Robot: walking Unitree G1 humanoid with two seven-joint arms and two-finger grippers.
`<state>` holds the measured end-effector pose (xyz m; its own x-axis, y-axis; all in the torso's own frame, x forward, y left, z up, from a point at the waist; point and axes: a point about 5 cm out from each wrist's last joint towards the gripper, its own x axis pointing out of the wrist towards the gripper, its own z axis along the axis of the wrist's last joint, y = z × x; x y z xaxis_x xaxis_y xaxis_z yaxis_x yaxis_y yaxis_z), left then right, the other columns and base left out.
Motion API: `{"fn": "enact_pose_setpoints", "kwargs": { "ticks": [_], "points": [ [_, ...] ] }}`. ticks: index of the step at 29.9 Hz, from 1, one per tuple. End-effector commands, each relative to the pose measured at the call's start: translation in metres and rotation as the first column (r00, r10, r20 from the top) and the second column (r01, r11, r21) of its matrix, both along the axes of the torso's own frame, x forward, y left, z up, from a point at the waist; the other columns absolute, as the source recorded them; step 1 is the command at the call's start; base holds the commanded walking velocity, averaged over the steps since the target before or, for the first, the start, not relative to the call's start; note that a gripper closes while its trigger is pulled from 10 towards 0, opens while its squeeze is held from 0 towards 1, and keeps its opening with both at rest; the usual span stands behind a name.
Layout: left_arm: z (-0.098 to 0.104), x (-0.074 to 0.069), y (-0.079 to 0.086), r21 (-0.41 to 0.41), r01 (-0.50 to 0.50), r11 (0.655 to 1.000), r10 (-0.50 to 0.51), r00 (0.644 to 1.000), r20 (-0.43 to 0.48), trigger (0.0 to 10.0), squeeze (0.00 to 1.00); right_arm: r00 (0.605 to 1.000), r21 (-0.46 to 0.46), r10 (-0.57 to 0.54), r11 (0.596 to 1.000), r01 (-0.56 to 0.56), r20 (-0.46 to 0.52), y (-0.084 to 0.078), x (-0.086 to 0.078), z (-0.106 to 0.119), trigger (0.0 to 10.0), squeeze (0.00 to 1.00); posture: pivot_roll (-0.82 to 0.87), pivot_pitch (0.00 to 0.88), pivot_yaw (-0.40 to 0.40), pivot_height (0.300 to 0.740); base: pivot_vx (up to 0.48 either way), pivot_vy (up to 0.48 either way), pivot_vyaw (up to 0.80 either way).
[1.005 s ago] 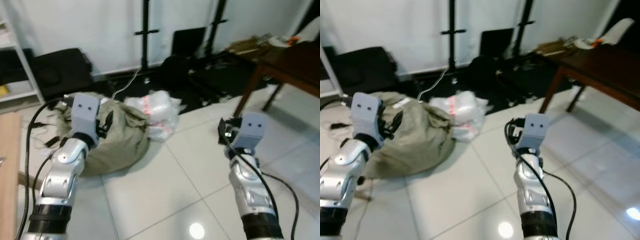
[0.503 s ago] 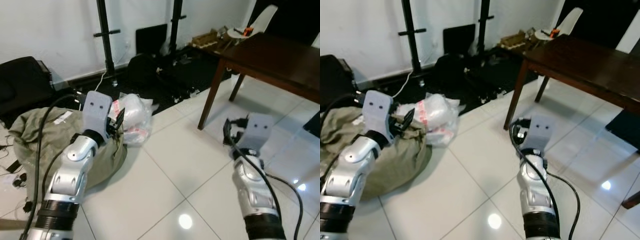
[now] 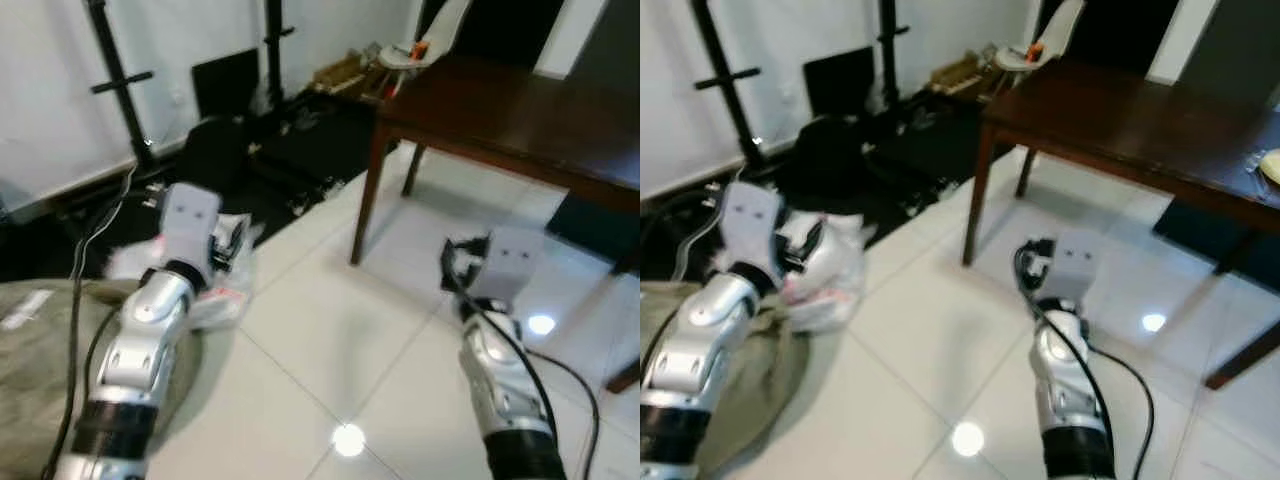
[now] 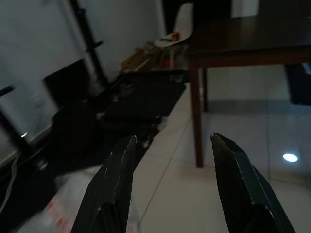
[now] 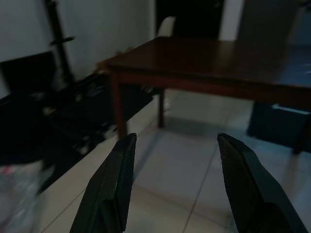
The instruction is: Setting the table
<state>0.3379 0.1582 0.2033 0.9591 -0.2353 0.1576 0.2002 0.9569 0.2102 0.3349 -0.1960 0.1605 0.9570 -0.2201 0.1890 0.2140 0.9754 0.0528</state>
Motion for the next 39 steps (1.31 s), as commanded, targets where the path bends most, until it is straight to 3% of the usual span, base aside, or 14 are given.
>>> {"fn": "enact_pose_setpoints", "kwargs": {
  "ticks": [1, 39],
  "points": [
    [-0.004, 0.0, 0.007, 0.01, -0.018, 1.0, 0.018, 1.0, -0.015, 10.0, 0.0, 1.0, 0.017, 0.014, 1.0, -0.014, -0.014, 0.006, -0.001, -0.005, 10.0, 0.0, 0.04, 0.0, 0.066, 0.74, 0.48, 0.0, -0.73],
    [-0.002, 0.004, -0.009, -0.006, 0.029, 1.0, -0.029, 1.0, -0.009, 10.0, 0.0, 1.0, 0.011, -0.01, 1.0, 0.01, -0.013, 0.002, -0.004, -0.004, 10.0, 0.0, 0.01, 0.0, 0.076, 0.74, 0.48, 0.0, -0.73]
  ]
}}
